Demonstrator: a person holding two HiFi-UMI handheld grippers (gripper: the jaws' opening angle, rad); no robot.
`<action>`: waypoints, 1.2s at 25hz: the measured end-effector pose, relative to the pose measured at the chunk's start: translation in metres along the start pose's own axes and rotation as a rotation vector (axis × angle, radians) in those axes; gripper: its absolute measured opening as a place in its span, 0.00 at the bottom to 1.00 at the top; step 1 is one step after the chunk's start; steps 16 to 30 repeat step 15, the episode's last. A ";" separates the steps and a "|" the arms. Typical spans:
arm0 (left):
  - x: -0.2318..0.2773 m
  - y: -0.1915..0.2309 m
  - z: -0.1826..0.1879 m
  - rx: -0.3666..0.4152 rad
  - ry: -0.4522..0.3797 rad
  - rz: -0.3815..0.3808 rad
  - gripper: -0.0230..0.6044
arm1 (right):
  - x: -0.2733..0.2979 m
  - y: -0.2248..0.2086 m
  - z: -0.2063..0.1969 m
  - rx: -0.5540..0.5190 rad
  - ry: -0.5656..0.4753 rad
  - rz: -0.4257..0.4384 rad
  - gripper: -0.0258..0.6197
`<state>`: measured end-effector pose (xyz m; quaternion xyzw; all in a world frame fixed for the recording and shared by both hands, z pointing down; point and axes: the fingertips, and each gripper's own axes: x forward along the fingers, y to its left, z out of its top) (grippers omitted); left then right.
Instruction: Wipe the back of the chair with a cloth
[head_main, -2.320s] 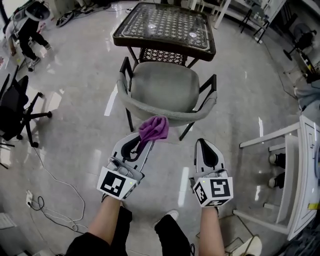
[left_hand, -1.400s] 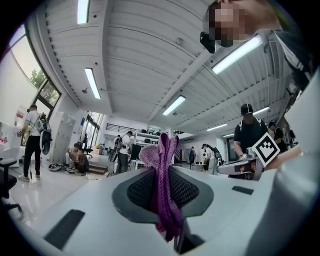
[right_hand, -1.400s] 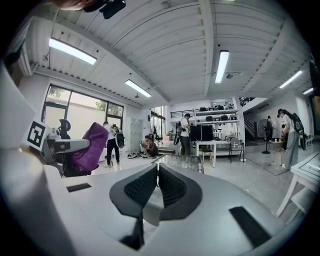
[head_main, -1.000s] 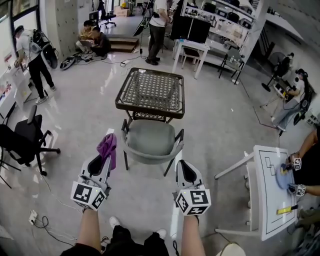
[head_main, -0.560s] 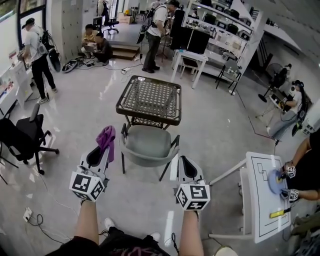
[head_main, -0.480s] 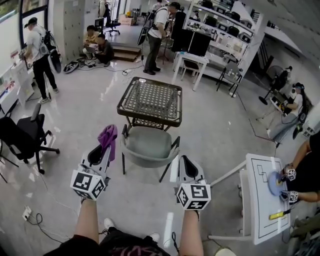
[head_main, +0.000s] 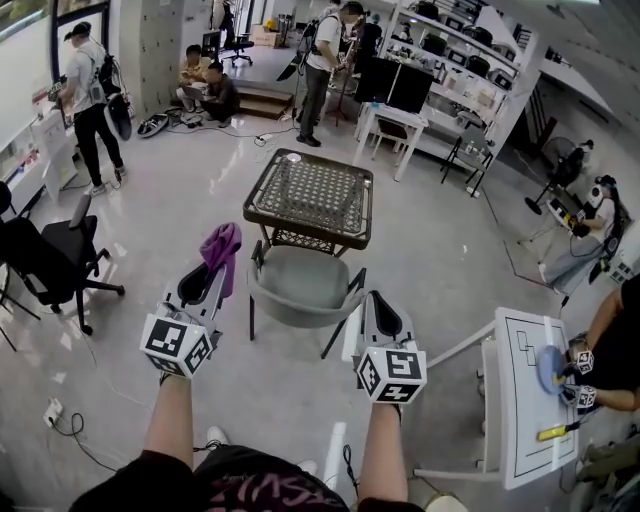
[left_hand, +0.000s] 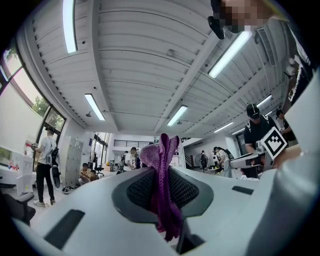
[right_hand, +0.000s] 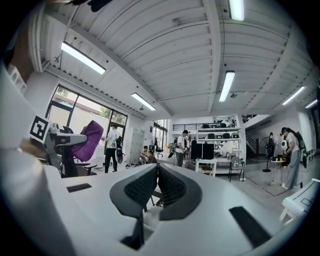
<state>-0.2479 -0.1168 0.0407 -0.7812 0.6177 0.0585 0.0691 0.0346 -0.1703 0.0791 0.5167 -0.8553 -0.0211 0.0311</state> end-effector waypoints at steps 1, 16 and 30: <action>0.000 0.000 0.001 0.000 0.004 0.002 0.16 | 0.000 0.001 0.000 0.000 0.001 0.000 0.08; 0.005 -0.013 0.002 0.029 0.022 -0.042 0.16 | -0.002 0.000 0.001 0.003 0.007 -0.018 0.08; 0.005 -0.013 0.002 0.029 0.022 -0.042 0.16 | -0.002 0.000 0.001 0.003 0.007 -0.018 0.08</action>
